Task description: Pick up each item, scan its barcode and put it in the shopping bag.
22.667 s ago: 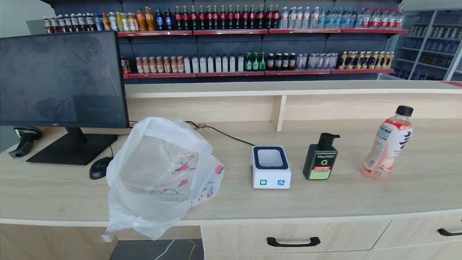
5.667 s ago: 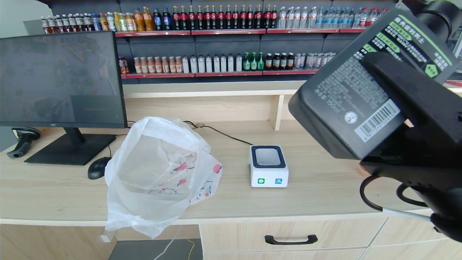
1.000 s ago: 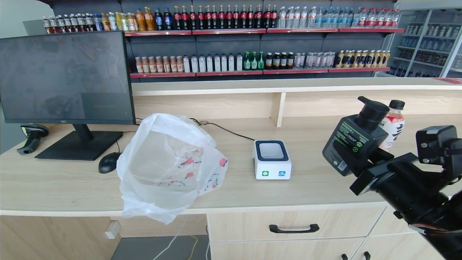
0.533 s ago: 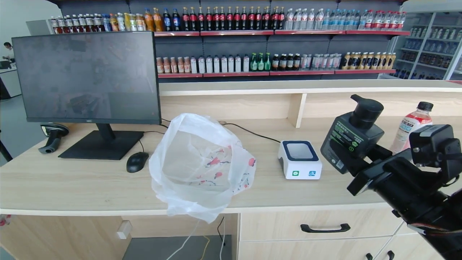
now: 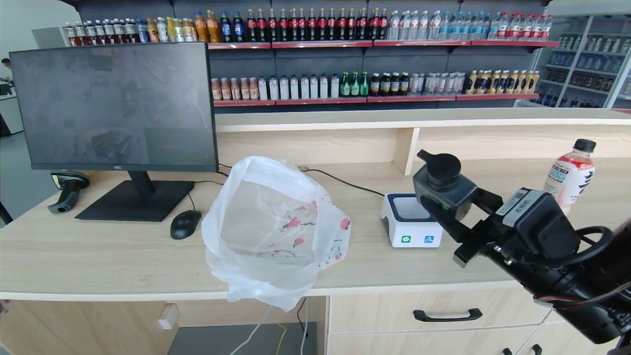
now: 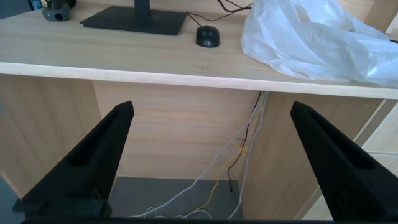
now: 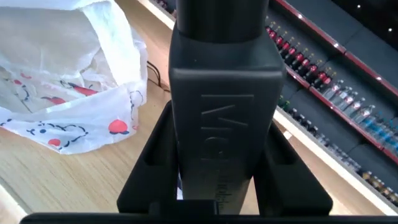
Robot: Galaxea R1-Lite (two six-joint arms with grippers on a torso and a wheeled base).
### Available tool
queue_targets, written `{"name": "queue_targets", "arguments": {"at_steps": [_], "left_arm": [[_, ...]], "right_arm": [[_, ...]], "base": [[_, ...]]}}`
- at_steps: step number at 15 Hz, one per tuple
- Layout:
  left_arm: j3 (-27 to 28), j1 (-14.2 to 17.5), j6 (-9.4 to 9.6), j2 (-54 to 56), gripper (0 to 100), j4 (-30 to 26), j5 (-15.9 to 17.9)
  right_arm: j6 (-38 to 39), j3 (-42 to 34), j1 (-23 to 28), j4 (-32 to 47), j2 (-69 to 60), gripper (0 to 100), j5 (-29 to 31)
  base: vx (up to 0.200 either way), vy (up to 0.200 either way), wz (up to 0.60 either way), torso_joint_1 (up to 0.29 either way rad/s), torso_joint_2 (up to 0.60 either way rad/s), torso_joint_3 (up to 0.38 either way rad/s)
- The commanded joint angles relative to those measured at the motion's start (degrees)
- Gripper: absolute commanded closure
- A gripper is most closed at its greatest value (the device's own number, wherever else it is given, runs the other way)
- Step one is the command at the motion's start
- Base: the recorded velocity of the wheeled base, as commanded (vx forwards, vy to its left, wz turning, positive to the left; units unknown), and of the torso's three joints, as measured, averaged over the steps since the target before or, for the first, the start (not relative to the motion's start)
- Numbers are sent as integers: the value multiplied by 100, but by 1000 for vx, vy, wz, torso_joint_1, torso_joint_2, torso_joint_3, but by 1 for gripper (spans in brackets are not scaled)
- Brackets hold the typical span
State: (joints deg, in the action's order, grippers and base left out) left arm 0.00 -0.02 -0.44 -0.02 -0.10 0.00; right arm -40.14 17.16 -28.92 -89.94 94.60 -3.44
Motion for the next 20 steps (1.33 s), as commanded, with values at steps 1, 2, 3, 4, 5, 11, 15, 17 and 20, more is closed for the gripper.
{"name": "queue_targets", "arguments": {"at_steps": [1, 2, 3, 4, 5, 11, 15, 17, 20], "left_arm": [[0, 2, -18, 2, 0, 1, 0], [0, 2, -18, 2, 0, 1, 0], [0, 2, -18, 2, 0, 1, 0], [0, 2, -18, 2, 0, 1, 0], [0, 2, -18, 2, 0, 1, 0], [0, 2, -18, 2, 0, 1, 0], [0, 2, -18, 2, 0, 1, 0], [0, 2, -18, 2, 0, 1, 0], [0, 2, -18, 2, 0, 1, 0]], "right_arm": [[-248, 85, -9, -6, 331, 100, -17], [-363, 77, -9, -6, 357, 100, -17], [-653, 94, -9, -6, 445, 100, -113], [-820, 120, 9, -6, 533, 100, -228], [-969, 129, 62, -6, 630, 100, -368], [-1769, 841, 721, -6, 1157, 100, -1414], [-2727, 1351, 1143, -6, 1658, 100, -2231], [-2982, 1456, 1204, -6, 1834, 100, -2434], [-3052, 1474, 1248, -6, 2071, 100, -2557]], "base": [[0, 0, 0, 0, 0, 0], [0, 0, 0, 0, 0, 0], [0, 0, 0, 0, 0, 0], [0, 0, 0, 0, 0, 0], [0, 0, 0, 0, 0, 0], [0, 0, 0, 0, 0, 0], [0, 0, 0, 0, 0, 0], [0, 0, 0, 0, 0, 0], [0, 0, 0, 0, 0, 0]]}}
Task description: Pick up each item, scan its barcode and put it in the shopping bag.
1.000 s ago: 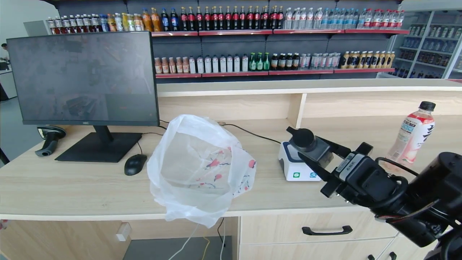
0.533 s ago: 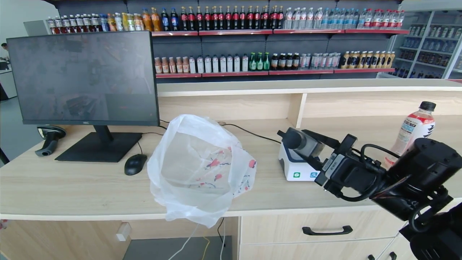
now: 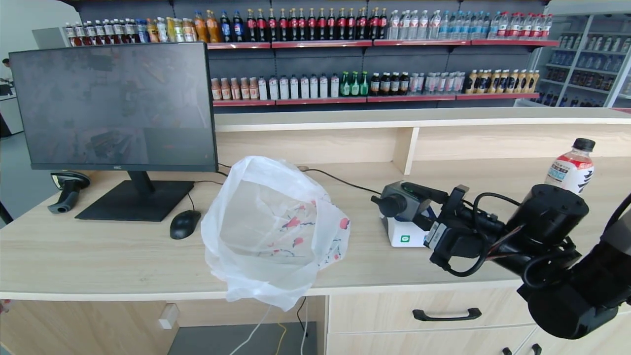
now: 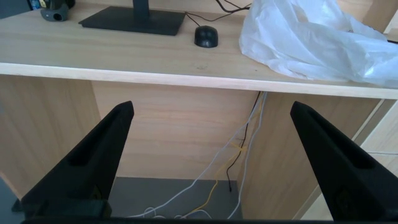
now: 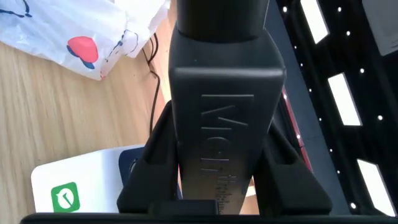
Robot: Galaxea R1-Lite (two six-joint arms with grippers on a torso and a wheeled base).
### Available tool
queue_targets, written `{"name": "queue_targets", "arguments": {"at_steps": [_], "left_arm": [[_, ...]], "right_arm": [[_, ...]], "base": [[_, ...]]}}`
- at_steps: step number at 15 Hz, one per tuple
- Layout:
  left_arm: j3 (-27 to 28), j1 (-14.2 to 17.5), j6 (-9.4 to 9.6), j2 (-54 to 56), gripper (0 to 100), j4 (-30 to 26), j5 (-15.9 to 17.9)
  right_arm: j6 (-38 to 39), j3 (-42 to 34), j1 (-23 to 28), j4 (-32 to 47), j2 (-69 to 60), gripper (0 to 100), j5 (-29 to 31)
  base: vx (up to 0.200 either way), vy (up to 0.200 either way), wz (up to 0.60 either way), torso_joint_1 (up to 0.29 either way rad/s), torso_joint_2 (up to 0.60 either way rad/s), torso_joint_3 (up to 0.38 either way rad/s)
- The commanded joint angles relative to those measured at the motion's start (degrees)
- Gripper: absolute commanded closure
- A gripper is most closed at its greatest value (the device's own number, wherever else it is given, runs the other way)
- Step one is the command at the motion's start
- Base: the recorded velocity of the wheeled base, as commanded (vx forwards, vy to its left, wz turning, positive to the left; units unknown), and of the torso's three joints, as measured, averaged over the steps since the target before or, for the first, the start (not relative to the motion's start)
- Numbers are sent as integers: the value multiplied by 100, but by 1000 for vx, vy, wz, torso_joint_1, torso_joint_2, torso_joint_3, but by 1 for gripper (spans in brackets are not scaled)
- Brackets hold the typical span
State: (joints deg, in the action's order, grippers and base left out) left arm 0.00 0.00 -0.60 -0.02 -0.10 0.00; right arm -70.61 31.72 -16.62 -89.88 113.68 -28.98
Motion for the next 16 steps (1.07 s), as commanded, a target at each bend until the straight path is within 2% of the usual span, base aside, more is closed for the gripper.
{"name": "queue_targets", "arguments": {"at_steps": [1, 7, 16], "left_arm": [[0, 0, -2, 2, 0, 1, 0], [0, 0, -2, 2, 0, 1, 0], [0, 0, -2, 2, 0, 1, 0]], "right_arm": [[-58, 168, 80, -12, 190, 100, -3], [-67, 511, 150, -12, 471, 100, -29], [-76, 511, 211, -12, 691, 100, -55]], "base": [[0, 0, 0, 0, 0, 0], [0, 0, 0, 0, 0, 0], [0, 0, 0, 0, 0, 0]]}}
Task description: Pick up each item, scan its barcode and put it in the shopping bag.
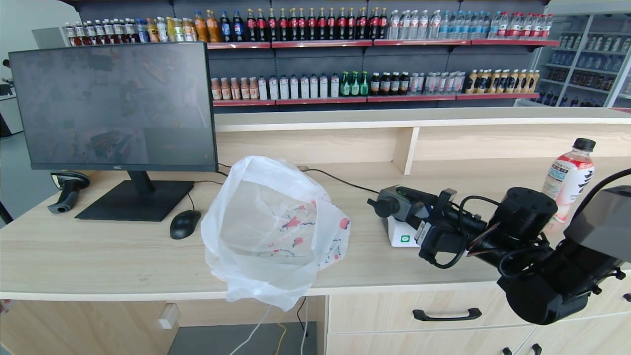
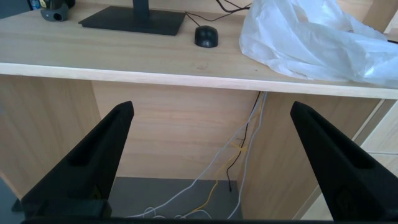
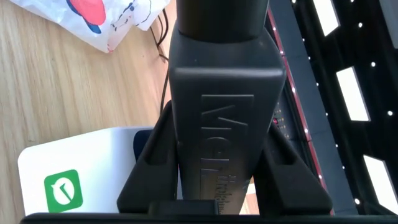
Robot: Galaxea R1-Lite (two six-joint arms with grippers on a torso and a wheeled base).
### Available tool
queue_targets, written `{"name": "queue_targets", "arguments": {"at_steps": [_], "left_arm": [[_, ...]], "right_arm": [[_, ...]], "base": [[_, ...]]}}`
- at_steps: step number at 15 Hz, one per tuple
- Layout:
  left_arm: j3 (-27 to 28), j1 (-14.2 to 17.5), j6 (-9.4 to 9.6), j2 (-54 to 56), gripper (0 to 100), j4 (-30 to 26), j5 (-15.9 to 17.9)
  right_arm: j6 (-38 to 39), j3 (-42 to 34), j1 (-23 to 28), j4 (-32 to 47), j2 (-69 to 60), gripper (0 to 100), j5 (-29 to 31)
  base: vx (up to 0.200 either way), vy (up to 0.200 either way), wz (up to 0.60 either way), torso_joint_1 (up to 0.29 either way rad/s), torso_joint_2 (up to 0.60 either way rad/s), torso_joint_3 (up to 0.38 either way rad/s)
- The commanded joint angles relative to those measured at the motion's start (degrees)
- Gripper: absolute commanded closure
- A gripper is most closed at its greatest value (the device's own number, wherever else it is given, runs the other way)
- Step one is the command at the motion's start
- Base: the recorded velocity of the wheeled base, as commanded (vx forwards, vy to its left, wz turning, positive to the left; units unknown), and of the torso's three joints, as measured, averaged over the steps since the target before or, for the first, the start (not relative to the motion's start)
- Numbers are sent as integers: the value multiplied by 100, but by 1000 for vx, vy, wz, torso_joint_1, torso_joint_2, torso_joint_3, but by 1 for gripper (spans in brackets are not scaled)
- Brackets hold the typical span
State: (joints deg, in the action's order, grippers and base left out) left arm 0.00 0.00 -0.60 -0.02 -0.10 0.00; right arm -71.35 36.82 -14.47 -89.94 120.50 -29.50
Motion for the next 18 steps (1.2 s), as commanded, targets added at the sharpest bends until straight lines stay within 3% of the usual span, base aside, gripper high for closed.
{"name": "queue_targets", "arguments": {"at_steps": [1, 18], "left_arm": [[0, 0, -2, 2, 0, 1, 0], [0, 0, -2, 2, 0, -8, 0]], "right_arm": [[-2, 1, -3, -6, 8, 100, -3], [7, -201, -12, -6, -308, 100, -65]], "base": [[0, 0, 0, 0, 0, 0], [0, 0, 0, 0, 0, 0]]}}
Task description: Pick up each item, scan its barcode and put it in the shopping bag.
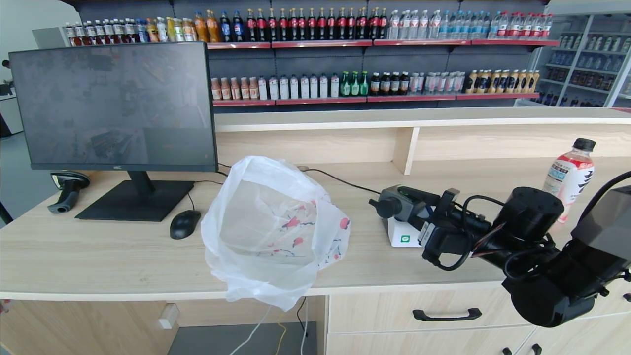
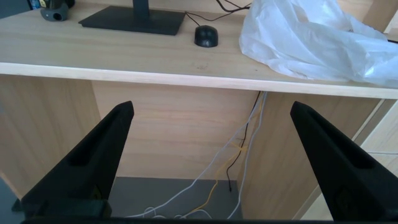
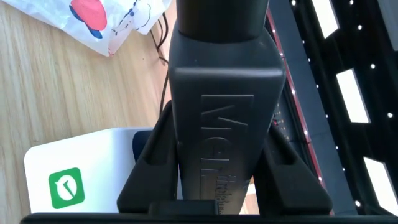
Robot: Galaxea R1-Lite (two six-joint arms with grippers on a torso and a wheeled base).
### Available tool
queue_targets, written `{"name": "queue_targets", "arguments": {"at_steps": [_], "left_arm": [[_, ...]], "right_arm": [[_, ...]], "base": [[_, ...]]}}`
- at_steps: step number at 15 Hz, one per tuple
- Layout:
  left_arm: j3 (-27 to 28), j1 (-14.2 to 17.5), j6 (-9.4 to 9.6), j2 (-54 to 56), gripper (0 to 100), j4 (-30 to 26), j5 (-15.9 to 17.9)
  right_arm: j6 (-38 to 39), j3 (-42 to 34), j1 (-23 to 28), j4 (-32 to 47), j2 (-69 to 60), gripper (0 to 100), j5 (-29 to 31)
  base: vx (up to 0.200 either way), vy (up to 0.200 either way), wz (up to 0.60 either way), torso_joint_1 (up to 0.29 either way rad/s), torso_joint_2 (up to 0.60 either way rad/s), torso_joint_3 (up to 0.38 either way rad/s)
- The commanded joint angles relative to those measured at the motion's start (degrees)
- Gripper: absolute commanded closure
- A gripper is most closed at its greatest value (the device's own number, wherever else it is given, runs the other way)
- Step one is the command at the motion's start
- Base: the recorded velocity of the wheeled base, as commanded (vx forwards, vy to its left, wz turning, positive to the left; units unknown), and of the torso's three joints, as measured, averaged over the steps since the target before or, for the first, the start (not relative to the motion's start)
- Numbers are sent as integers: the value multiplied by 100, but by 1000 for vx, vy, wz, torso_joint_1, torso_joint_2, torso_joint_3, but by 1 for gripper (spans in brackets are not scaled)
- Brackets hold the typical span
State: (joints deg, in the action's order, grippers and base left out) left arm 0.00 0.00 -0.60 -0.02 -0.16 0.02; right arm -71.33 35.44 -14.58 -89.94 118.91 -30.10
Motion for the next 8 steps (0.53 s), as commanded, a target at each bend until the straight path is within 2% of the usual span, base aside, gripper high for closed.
{"name": "queue_targets", "arguments": {"at_steps": [1, 8], "left_arm": [[9, 0, -2, 2, 0, -2, -2], [9, 0, -2, 2, 0, -2, -2]], "right_arm": [[14, -116, -1, -6, -298, 100, -5], [462, -635, -124, -6, -1098, 100, -5]], "base": [[0, 0, 0, 0, 0, 0], [0, 0, 0, 0, 0, 0]]}}
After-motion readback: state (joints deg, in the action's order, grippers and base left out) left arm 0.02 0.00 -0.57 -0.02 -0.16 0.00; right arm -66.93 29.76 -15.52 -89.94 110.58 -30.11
